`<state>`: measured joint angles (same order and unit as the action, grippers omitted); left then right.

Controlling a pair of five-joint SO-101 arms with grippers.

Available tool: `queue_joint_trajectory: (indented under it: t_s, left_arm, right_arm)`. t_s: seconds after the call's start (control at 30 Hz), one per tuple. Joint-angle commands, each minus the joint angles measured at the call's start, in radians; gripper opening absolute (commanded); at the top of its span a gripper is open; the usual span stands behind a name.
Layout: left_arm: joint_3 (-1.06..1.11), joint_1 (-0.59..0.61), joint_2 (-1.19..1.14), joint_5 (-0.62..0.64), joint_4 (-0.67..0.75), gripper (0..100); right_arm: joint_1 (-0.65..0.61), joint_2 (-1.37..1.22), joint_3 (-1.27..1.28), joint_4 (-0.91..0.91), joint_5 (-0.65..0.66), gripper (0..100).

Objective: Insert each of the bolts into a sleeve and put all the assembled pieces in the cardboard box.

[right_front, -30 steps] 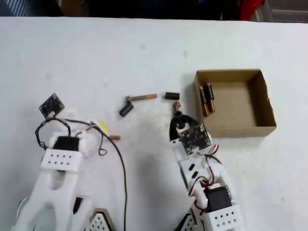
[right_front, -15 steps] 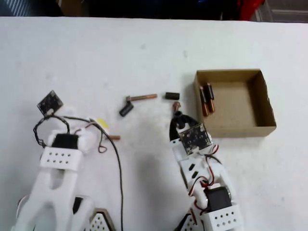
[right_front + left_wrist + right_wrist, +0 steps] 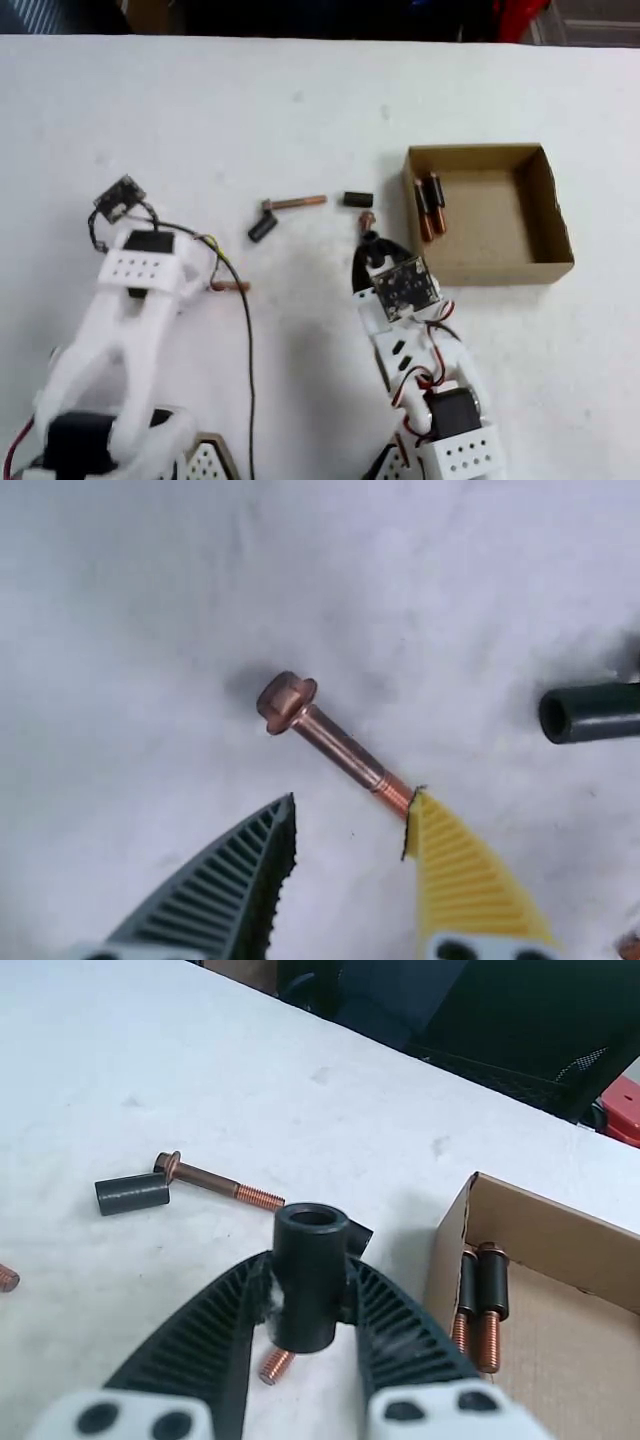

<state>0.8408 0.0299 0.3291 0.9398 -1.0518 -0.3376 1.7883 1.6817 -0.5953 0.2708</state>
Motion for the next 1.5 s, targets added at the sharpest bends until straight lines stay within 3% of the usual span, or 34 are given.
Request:
queue_joint_trajectory:
  t_s: [0.0, 0.6, 0.97, 1.17, 1.27, 1.47]
  left_arm:
    - [-0.046, 0.005, -0.065, 0.069, 0.074, 20]
    - [-0.035, 0.065, -0.117, 0.110, 0.164, 20]
    - [-0.127, 0.090, -0.308, 0.110, 0.181, 20]
    - [-0.146, 0.093, -0.314, 0.104, 0.187, 2]
    - [-0.160, 0.093, -0.314, 0.031, 0.181, 7]
    - [-0.160, 0.090, -0.311, -0.285, 0.180, 7]
  right_arm:
    - [0.012, 0.010, 0.008, -0.002, -0.005, 1.6]
    - [0.012, 0.010, 0.008, -0.002, -0.003, 1.6]
    - [0.012, 0.010, 0.008, -0.002, -0.003, 1.6]
    - [0.012, 0.010, 0.008, -0.002, -0.003, 1.6]
    - [0.012, 0.010, 0.008, -0.002, -0.003, 1.6]
    - [0.012, 0.010, 0.008, -0.002, -0.003, 1.6]
